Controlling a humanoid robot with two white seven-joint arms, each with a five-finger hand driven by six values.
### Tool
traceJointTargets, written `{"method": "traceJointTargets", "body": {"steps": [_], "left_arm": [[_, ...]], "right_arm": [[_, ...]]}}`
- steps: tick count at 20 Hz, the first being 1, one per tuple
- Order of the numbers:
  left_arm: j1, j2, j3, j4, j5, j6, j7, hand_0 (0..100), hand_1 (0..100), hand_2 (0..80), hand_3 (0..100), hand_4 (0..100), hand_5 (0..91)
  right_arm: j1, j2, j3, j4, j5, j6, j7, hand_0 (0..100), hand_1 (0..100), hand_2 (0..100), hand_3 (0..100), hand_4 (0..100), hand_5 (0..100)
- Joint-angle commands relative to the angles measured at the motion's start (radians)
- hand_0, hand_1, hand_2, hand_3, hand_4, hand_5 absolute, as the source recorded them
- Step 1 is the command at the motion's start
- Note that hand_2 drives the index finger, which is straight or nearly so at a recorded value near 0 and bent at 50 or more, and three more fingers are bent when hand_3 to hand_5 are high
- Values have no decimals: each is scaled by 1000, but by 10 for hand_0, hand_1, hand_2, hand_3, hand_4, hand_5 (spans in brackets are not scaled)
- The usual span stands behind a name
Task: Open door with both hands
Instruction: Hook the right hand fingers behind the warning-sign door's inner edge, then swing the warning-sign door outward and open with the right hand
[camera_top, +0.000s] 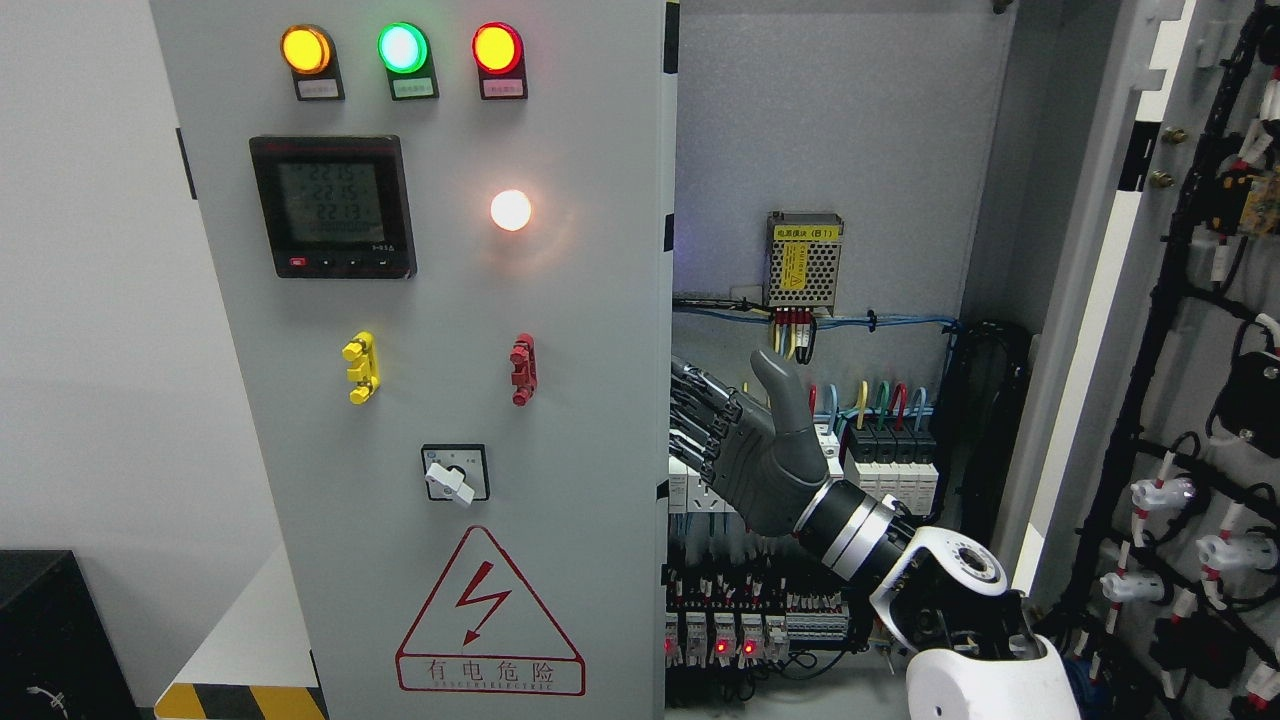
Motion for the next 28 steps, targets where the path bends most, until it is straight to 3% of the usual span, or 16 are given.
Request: {"method": "traceJointTargets", "body": {"steps": [1,19,25,28], "left_arm": [[11,0,0,0,0,0,-4,0,0,0,0,0,0],[11,0,0,0,0,0,-3,0,0,0,0,0,0],[11,0,0,0,-1,0,-4,0,0,0,0,0,0],[11,0,0,0,0,0,-4,0,0,0,0,0,0]], "right_arm": [[-1,0,36,-1,-1,4,11,0,0,0,0,0,0],[17,0,48,-53,-22,2,20,0,0,0,0,0,0],[109,-3,60,-147,-73,2,20,0,0,0,0,0,0],[180,-3,118,-246,-74,2,22,0,0,0,0,0,0]]}}
